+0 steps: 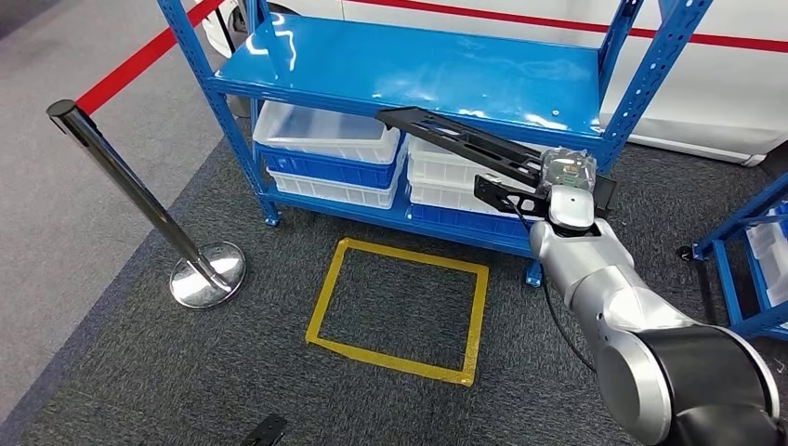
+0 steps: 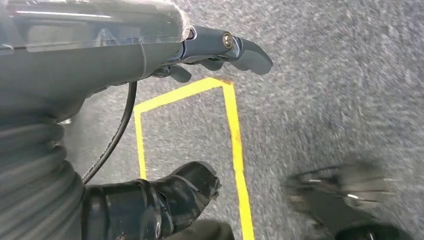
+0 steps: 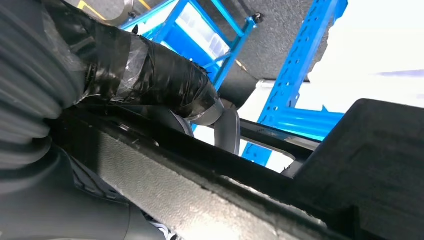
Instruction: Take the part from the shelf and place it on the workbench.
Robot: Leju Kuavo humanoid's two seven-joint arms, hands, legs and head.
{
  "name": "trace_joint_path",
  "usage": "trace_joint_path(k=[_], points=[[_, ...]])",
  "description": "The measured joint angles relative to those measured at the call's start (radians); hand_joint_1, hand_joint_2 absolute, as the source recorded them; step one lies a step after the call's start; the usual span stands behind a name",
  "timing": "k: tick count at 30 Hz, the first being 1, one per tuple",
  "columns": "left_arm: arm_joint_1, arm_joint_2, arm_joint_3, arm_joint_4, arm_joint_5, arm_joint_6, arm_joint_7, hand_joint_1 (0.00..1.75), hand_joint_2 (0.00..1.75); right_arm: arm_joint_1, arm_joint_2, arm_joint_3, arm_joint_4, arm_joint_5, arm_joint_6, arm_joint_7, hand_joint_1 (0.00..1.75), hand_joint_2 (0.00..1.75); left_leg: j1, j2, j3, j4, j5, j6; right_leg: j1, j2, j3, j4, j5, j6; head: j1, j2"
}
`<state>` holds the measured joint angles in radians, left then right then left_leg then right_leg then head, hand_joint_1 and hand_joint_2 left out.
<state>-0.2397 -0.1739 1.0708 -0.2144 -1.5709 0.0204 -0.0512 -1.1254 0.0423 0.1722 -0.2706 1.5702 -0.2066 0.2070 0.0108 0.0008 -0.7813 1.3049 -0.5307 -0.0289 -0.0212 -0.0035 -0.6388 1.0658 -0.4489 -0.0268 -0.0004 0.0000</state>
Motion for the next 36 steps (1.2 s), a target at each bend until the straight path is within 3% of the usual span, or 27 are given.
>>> trace_joint_path(k=[1,2,3,5,7,9,11,14,16,17,19,21,23,26,28,30,31,32,33,36], points=[[0.0,-0.001,0.0,0.0,0.0,-0.001,-0.005,0.0,1.75,0.001,0.001,0.002,0.0,0.0,-0.001,0.0,1.75,1.75,0.0,0.0,0.006,0.021,0.004,0.0,0.0,-0.001,-0.008,0.0,0.007,0.001,0.0,0.0],[0.0,-0.001,0.0,0.0,0.0,-0.001,-0.008,0.0,1.75,0.003,0.002,0.002,0.0,0.0,-0.002,0.0,1.75,1.75,0.0,0.0,0.03,0.005,0.023,0.001,0.001,-0.002,-0.015,0.0,0.013,0.003,0.0,0.0],[0.0,-0.001,0.0,0.0,0.0,0.0,-0.009,0.0,1.75,0.004,0.002,0.002,0.0,-0.001,-0.003,-0.001,1.75,1.75,0.0,0.0,0.075,-0.05,0.047,0.006,0.001,-0.002,-0.02,0.0,0.019,0.005,0.0,0.0],[-0.003,0.0,0.0,0.0,0.0,0.001,-0.008,0.0,1.75,0.005,0.001,0.002,0.0,-0.001,-0.006,-0.002,1.75,1.75,-0.004,-0.001,0.172,-0.193,0.06,0.018,0.001,-0.004,-0.026,0.0,0.028,0.012,0.0,0.0],[-0.005,0.001,-0.001,0.0,0.0,0.003,-0.008,0.0,1.75,0.005,0.001,0.002,0.0,-0.001,-0.012,-0.003,1.75,1.75,-0.011,-0.002,0.218,-0.269,0.052,0.028,-0.001,-0.005,-0.027,-0.005,0.039,0.025,0.0,0.0],[-0.005,0.001,-0.001,0.0,0.0,0.004,-0.006,0.0,1.75,0.006,0.001,0.002,0.0,-0.001,-0.018,-0.003,1.75,1.75,-0.013,-0.002,0.221,-0.283,0.062,0.039,-0.001,-0.004,-0.026,-0.014,0.05,0.038,0.0,0.0],[-0.006,0.0,-0.002,0.0,0.0,0.004,-0.006,0.0,1.75,0.006,-0.002,0.002,0.0,-0.001,-0.025,-0.003,1.75,1.75,-0.008,0.002,0.223,-0.304,0.081,0.054,0.001,-0.001,-0.037,0.006,0.03,0.045,0.001,0.0],[-0.005,-0.002,-0.003,0.0,0.0,0.005,-0.006,0.0,1.75,0.014,-0.007,0.002,0.0,0.0,-0.045,-0.004,1.75,1.75,-0.006,0.006,0.213,-0.314,0.098,0.068,0.001,0.003,-0.105,0.17,-0.066,0.05,0.002,0.0],[-0.004,-0.002,-0.003,0.0,0.0,0.006,-0.006,0.0,1.75,0.026,-0.01,0.002,0.0,0.0,-0.06,-0.008,1.75,1.75,-0.008,0.005,0.204,-0.307,0.099,0.069,0.0,0.003,-0.129,0.245,-0.088,0.053,0.002,0.0],[-0.004,-0.002,-0.003,0.0,0.0,0.006,-0.006,0.0,1.75,0.031,-0.012,0.002,0.0,-0.001,-0.064,-0.011,1.75,1.75,-0.008,0.004,0.201,-0.301,0.098,0.069,0.0,0.003,-0.119,0.234,-0.075,0.053,0.002,0.0],[-0.003,-0.003,-0.003,0.0,0.0,0.005,-0.006,0.0,1.75,0.036,-0.015,0.002,0.0,-0.001,-0.071,-0.015,1.75,1.75,-0.008,0.001,0.195,-0.287,0.093,0.065,0.0,0.003,-0.059,0.124,-0.021,0.048,0.002,0.0],[-0.004,-0.005,-0.003,0.0,0.0,0.005,-0.005,0.0,1.75,0.036,-0.017,0.002,0.0,-0.002,-0.076,-0.016,1.75,1.75,-0.01,0.001,0.184,-0.272,0.086,0.057,0.005,0.003,-0.01,0.025,0.008,0.04,0.002,0.0],[-0.005,-0.006,-0.003,0.0,0.0,0.005,-0.004,0.0,1.75,0.036,-0.019,0.002,0.0,-0.001,-0.078,-0.015,1.75,1.75,-0.012,0.001,0.173,-0.264,0.086,0.049,0.011,0.004,-0.004,0.003,0.007,0.033,0.001,0.0],[-0.003,-0.005,-0.003,0.0,0.0,0.005,-0.003,0.0,1.75,0.038,-0.021,0.002,0.0,0.0,-0.077,-0.012,1.75,1.75,-0.011,0.001,0.164,-0.251,0.075,0.035,0.006,0.002,-0.003,-0.008,0.013,0.019,0.001,0.0],[-0.003,-0.004,-0.003,0.0,0.0,0.005,-0.003,0.0,1.75,0.037,-0.022,0.002,-0.001,0.0,-0.077,-0.011,1.75,1.75,-0.008,0.0,0.131,-0.177,0.029,0.022,0.0,0.001,-0.001,-0.015,0.018,0.011,0.0,0.0],[-0.003,-0.004,-0.003,0.0,0.0,0.005,-0.003,0.0,1.75,0.038,-0.022,0.002,-0.001,0.0,-0.077,-0.011,1.75,1.75,-0.002,0.0,0.075,-0.052,-0.025,0.012,0.0,0.002,-0.002,-0.015,0.019,0.009,0.0,0.0],[-0.003,-0.005,-0.003,0.0,0.0,0.005,-0.003,0.0,1.75,0.039,-0.022,0.002,-0.001,0.0,-0.076,-0.011,1.75,1.75,0.0,0.0,0.053,-0.007,-0.036,0.009,0.0,0.002,-0.002,-0.014,0.019,0.009,0.0,0.0],[-0.002,-0.005,-0.003,0.0,0.0,0.005,-0.003,0.0,1.75,0.04,-0.022,0.002,0.0,0.0,-0.076,-0.01,1.75,1.75,0.002,0.001,0.046,0.005,-0.028,0.008,0.0,0.003,-0.002,-0.013,0.019,0.009,0.0,0.0],[-0.001,-0.004,-0.003,0.0,0.0,0.005,-0.003,0.0,1.75,0.041,-0.022,0.002,0.0,0.0,-0.076,-0.009,1.75,1.75,0.002,0.001,0.059,-0.025,-0.001,0.008,-0.001,0.003,-0.001,-0.013,0.019,0.009,0.0,0.0],[-0.003,-0.004,-0.003,0.0,0.0,0.006,-0.003,0.0,1.75,0.041,-0.022,0.002,-0.002,0.0,-0.076,-0.006,1.75,1.75,0.0,0.0,0.149,-0.219,0.091,0.017,0.0,0.003,0.0,-0.014,0.02,0.015,0.0,0.0]])
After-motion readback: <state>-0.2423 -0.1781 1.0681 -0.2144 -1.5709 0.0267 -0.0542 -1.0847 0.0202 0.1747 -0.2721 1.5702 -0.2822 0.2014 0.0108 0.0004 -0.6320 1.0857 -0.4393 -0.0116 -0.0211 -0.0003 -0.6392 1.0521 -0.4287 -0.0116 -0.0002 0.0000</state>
